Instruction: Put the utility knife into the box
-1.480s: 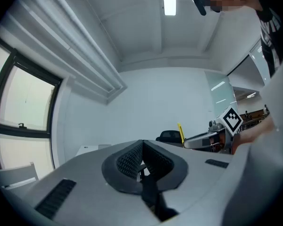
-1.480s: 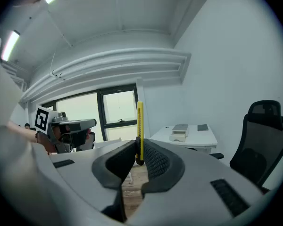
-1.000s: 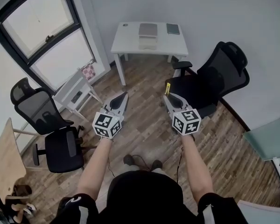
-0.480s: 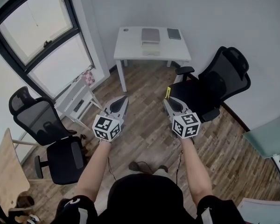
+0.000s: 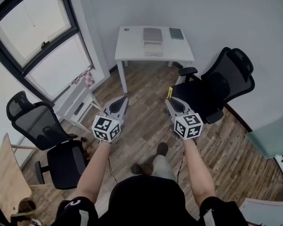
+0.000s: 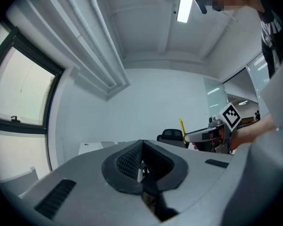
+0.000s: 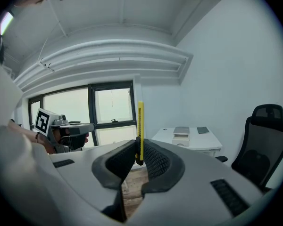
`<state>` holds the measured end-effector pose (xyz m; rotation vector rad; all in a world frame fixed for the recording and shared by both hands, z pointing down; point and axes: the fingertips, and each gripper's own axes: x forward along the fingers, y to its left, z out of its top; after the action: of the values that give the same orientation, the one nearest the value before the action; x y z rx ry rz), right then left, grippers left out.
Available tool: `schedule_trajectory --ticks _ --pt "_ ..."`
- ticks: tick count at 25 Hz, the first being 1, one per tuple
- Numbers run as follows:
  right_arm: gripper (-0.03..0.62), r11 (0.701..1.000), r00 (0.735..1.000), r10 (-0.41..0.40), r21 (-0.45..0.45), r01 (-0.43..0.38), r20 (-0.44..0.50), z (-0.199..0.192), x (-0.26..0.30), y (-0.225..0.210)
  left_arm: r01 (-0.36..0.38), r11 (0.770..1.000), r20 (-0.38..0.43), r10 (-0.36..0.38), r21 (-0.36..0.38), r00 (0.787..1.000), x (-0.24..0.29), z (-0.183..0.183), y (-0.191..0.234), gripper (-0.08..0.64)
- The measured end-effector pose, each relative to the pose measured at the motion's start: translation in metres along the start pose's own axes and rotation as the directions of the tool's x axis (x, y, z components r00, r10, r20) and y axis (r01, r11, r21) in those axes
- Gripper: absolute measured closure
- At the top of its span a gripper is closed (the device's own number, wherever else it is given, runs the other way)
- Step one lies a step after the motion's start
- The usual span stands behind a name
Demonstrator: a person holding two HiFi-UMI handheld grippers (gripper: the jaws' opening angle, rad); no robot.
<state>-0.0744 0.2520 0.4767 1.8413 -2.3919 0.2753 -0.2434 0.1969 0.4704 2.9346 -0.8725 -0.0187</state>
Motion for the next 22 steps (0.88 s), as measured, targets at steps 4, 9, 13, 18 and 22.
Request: schedule_trajectory --ticks 4,9,13,18,22 --pt "0.529 1.0 1.0 0.014 -0.013 -0.014 -0.002 0.002 0.023 -0.019 -0.013 1.0 -0.009 0.013 0.005 1.0 0.025 -0.003 0.012 0.534" --pt "0.529 0.999 1.0 0.029 -0.013 -0.029 0.0 0.009 0.058 -0.052 -0.029 1.0 -0.021 0.029 0.013 0.999 0.065 -0.004 0.031 0.535" --pt "0.528 0.999 0.999 0.044 -0.005 -0.044 -0.001 0.017 0.087 -0.084 -0.045 0.999 -0.022 0.045 0.011 0.999 0.104 -0.001 0.048 0.534" --pt "0.529 0.998 0.998 0.055 0.007 -0.055 -0.01 0.026 0.116 -0.123 -0.063 0.998 -0.034 0.063 0.007 0.997 0.149 0.003 0.061 0.535" --pt "0.528 0.997 0.997 0.072 0.008 -0.072 -0.014 0.035 0.132 -0.152 -0.074 0.997 -0.045 0.074 0.009 0.996 0.181 0.005 0.065 0.535"
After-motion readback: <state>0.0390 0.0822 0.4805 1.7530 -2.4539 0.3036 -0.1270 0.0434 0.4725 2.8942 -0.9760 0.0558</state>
